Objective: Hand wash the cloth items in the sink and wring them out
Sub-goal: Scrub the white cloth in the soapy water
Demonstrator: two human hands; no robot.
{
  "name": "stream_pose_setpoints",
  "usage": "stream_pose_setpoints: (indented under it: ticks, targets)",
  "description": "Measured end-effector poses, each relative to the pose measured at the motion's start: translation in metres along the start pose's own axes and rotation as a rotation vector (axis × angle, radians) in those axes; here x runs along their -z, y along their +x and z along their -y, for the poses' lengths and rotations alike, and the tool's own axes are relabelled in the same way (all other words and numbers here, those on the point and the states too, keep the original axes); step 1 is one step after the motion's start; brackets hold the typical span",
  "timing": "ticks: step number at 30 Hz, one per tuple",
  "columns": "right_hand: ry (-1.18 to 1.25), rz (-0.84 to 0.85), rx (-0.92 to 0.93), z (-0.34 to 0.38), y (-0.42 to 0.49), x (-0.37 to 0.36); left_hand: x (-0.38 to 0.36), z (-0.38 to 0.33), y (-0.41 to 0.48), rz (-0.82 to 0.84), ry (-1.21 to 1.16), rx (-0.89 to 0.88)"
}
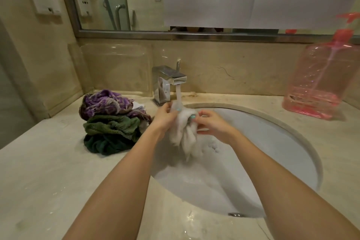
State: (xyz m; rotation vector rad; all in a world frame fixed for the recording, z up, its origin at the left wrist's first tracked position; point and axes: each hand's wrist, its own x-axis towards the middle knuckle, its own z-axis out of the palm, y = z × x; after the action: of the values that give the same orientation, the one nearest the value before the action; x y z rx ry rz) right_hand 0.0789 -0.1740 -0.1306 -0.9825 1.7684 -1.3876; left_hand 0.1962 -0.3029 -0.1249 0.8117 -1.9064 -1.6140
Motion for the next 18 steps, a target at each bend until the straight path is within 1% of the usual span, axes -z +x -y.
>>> stream_pose_setpoints:
  ticks: [2,4,5,6,8,9,10,13,16,18]
  targets:
    - [0.078,0.001,0.007,0.006,0.000,0.001,0.001,0.001,0.002,-0.034,0.049,0.011]
    - [0.135,-0.039,0.013,0.010,0.003,-0.002,0.002,0.002,0.001,-0.062,0.076,0.002]
    - [0.162,-0.065,0.013,0.012,0.006,-0.004,0.004,0.003,0.002,-0.048,0.081,0.011]
    - [0.178,-0.093,0.014,0.012,0.009,-0.006,0.005,0.003,0.000,-0.001,0.068,0.030]
    - [0.180,-0.127,0.022,0.013,0.013,-0.010,0.005,0.005,-0.003,0.162,0.073,0.072]
    - [0.185,-0.138,0.023,0.014,0.015,-0.012,0.004,0.007,-0.003,0.226,0.111,0.066]
    - [0.195,-0.157,0.027,0.014,0.016,-0.013,0.003,0.008,-0.004,0.256,0.144,0.038]
    - [0.169,-0.258,0.083,0.014,0.020,-0.013,0.004,0.008,-0.002,0.217,0.158,-0.070]
    - [0.040,-0.348,0.118,0.017,0.022,-0.010,0.007,0.006,0.000,0.187,0.046,-0.072]
    - [-0.066,-0.404,0.153,0.019,0.016,-0.006,0.006,0.005,0.004,0.106,-0.016,-0.054]
